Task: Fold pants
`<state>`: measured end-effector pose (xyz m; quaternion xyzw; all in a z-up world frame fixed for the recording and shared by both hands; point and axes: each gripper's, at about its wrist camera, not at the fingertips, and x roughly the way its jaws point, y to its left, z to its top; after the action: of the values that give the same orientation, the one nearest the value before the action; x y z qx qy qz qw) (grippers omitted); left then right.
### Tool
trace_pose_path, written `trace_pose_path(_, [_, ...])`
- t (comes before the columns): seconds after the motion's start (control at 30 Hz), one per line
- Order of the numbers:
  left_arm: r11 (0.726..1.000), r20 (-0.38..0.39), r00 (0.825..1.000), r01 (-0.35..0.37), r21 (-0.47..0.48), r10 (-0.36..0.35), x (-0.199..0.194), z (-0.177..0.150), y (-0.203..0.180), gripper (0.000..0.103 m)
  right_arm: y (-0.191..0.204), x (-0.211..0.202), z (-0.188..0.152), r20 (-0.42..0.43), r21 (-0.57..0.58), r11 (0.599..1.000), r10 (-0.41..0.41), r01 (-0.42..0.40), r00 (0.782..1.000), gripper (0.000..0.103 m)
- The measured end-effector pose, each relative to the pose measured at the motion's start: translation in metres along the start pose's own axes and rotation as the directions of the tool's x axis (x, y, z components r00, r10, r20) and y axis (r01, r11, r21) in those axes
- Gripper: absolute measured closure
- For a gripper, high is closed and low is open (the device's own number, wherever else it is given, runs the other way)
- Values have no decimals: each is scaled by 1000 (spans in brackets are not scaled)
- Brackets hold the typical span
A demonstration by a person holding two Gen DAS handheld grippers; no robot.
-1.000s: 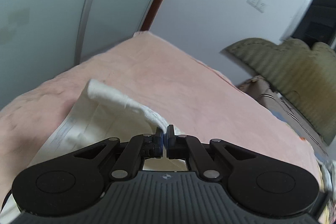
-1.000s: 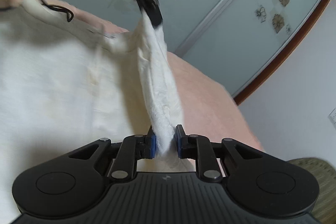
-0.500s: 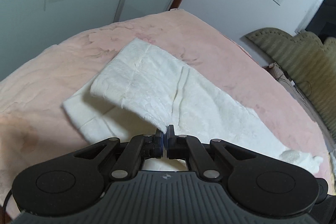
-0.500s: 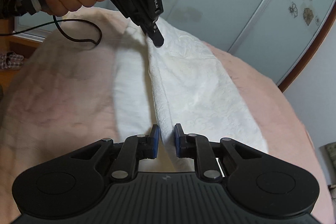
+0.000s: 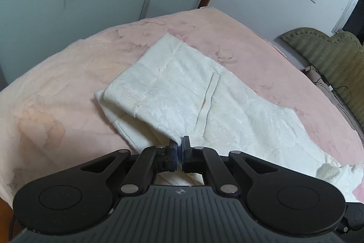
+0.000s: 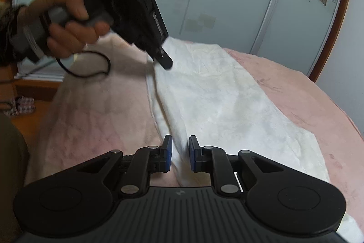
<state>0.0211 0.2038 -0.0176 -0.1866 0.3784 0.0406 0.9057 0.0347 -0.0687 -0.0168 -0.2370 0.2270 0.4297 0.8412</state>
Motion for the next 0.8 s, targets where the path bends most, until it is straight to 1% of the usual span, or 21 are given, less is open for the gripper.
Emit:
trace_pose_path(0.03, [1000, -4, 1000, -5, 14, 5, 2, 0, -1, 96, 4, 3, 0, -24, 14, 1000, 6, -6, 1000, 88])
trace_pose_path(0.07, [1000, -16, 1000, -17, 17, 17, 6, -1, -1, 96, 2, 5, -2, -30, 27, 1000, 6, -5, 1000, 88])
trace_pose_path(0.17, [998, -22, 999, -42, 37, 43, 6, -2, -3, 93, -8, -1, -9, -3, 125, 991, 36, -35, 999, 88])
trace_pose_path(0.2, [997, -15, 998, -53, 52, 54, 1, -2, -5, 90, -12, -10, -9, 8, 146, 989, 34, -34, 999, 87])
trace_pose_path(0.27, [992, 18, 996, -86, 88, 85, -12, -1, -12, 79, -24, -35, -12, 34, 208, 978, -6, -1, 999, 87])
trace_pose_path(0.3, [989, 45, 994, -100, 110, 96, -19, 0, -16, 77, -32, -47, -17, 38, 244, 969, -36, 25, 999, 87])
trace_pose_path(0.37, [978, 118, 987, -131, 164, 112, -35, -2, -31, 76, -54, -71, -39, 12, 345, 931, -128, 116, 992, 87])
trace_pose_path(0.4, [968, 150, 983, -138, 208, 108, -41, -3, -41, 75, -66, -84, -53, -15, 404, 899, -175, 166, 984, 87])
trace_pose_path(0.43, [956, 164, 983, -126, 263, 85, -44, -5, -52, 70, -79, -96, -70, -45, 471, 856, -220, 215, 975, 87])
trace_pose_path(0.47, [942, 160, 986, -98, 321, 48, -46, -7, -64, 67, -92, -110, -88, -75, 543, 799, -261, 259, 962, 87])
trace_pose_path(0.5, [926, 148, 989, -57, 373, 1, -46, -10, -77, 57, -104, -125, -106, -99, 618, 728, -302, 297, 948, 87])
trace_pose_path(0.53, [904, 137, 989, -10, 428, -54, -45, -15, -90, 47, -116, -140, -124, -114, 691, 647, -342, 321, 933, 87])
trace_pose_path(0.57, [871, 126, 986, 32, 490, -107, -42, -22, -104, 43, -127, -157, -143, -118, 766, 554, -379, 327, 918, 86])
trace_pose_path(0.6, [830, 115, 982, 60, 554, -148, -40, -29, -120, 38, -138, -172, -162, -119, 830, 459, -412, 319, 903, 84])
trace_pose_path(0.63, [780, 105, 978, 79, 621, -183, -38, -38, -137, 37, -148, -188, -181, -126, 883, 356, -450, 307, 884, 79])
trace_pose_path(0.67, [716, 94, 970, 98, 691, -223, -37, -50, -155, 36, -155, -200, -196, -133, 914, 281, -478, 294, 868, 74])
trace_pose_path(0.7, [644, 78, 962, 114, 757, -262, -36, -61, -172, 32, -163, -210, -211, -134, 938, 216, -492, 270, 860, 73])
trace_pose_path(0.73, [567, 62, 954, 122, 815, -294, -34, -75, -188, 29, -171, -217, -224, -132, 958, 161, -492, 239, 860, 68])
trace_pose_path(0.77, [487, 47, 945, 124, 864, -324, -34, -90, -204, 28, -177, -219, -233, -126, 971, 119, -483, 207, 866, 61])
trace_pose_path(0.8, [407, 29, 935, 126, 905, -353, -33, -104, -217, 27, -182, -221, -240, -109, 981, 91, -473, 171, 874, 58])
